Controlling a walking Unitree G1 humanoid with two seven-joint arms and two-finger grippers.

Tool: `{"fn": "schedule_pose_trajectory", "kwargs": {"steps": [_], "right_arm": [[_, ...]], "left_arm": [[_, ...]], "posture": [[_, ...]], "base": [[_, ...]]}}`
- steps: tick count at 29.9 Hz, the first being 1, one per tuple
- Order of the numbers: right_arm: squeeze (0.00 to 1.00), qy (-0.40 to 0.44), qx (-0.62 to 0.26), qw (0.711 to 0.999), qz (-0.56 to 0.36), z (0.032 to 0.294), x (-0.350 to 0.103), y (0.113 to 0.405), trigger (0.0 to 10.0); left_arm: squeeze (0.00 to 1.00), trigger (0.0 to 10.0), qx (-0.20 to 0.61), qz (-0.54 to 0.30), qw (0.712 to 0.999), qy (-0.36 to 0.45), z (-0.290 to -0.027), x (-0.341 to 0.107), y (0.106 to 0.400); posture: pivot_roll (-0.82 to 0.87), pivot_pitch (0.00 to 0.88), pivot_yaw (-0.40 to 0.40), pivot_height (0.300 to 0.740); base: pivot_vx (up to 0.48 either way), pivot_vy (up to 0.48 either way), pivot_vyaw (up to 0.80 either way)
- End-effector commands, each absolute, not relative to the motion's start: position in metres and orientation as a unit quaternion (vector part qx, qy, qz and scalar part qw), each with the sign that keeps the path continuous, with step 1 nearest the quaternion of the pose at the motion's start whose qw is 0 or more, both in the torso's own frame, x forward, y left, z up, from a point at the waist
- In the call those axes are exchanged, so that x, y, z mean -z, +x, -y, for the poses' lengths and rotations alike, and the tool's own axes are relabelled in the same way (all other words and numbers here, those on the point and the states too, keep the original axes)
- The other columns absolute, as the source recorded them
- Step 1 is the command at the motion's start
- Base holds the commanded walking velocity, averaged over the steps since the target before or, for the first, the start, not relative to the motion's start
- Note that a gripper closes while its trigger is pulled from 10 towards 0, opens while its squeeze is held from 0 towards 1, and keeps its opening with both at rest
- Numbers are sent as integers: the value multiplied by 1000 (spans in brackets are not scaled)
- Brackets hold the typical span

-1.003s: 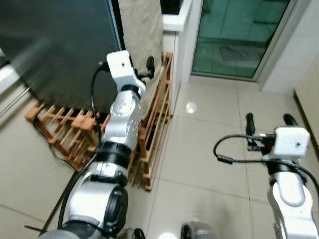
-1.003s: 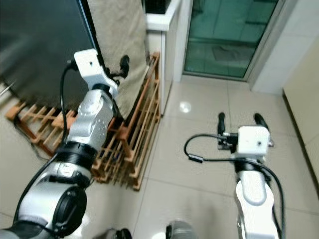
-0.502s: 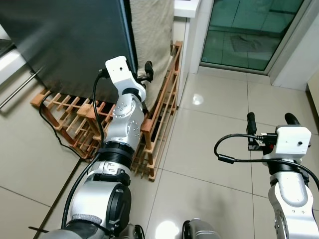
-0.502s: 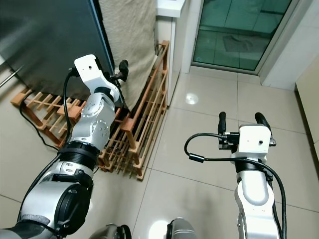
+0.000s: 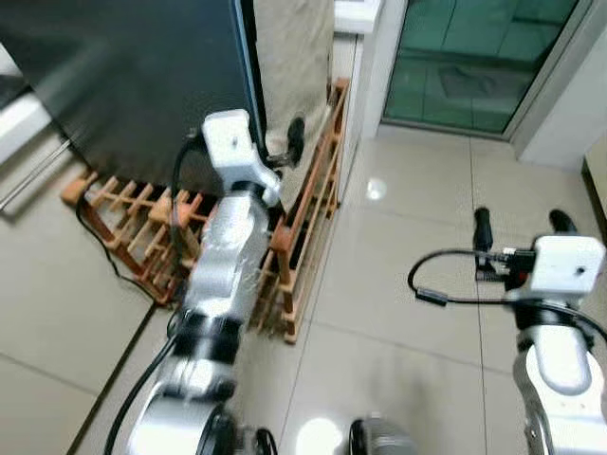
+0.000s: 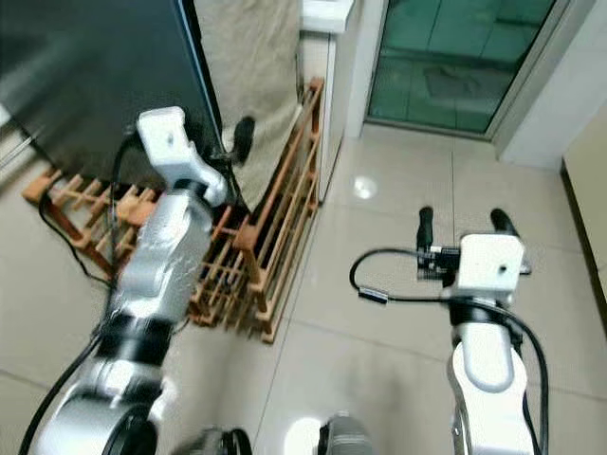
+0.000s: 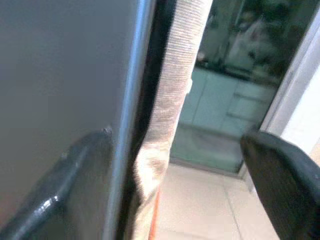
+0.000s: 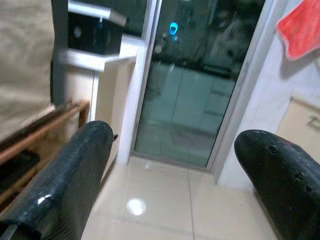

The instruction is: Restocking fridge

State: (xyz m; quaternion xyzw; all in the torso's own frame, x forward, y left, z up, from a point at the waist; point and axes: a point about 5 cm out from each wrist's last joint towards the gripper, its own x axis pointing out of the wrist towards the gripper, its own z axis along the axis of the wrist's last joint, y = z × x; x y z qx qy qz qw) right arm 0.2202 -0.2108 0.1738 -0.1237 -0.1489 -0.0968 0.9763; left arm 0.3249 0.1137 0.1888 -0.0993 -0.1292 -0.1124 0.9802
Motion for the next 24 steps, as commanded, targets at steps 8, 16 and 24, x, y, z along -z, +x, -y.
{"fn": "schedule_pose_trajectory", "kwargs": {"steps": [8,16,24], "right_arm": [[0,-124,97,972,172,205,-181,198,10000],[0,-125,97,972,173,207,-180,228,10000],[0,-129,84,966,208,207,-194,245,10000]], "left_arm": [[0,10000,88,170,981,16,-142,-183,267],[0,10000,85,142,985,-41,-124,-188,288],[0,10000,66,169,980,-80,-118,-205,299]], "posture": [[-207,90,44,723],[-212,76,39,723],[-218,44,39,723]], "base": [[0,0,0],[167,-171,0],[389,-274,0]]}}
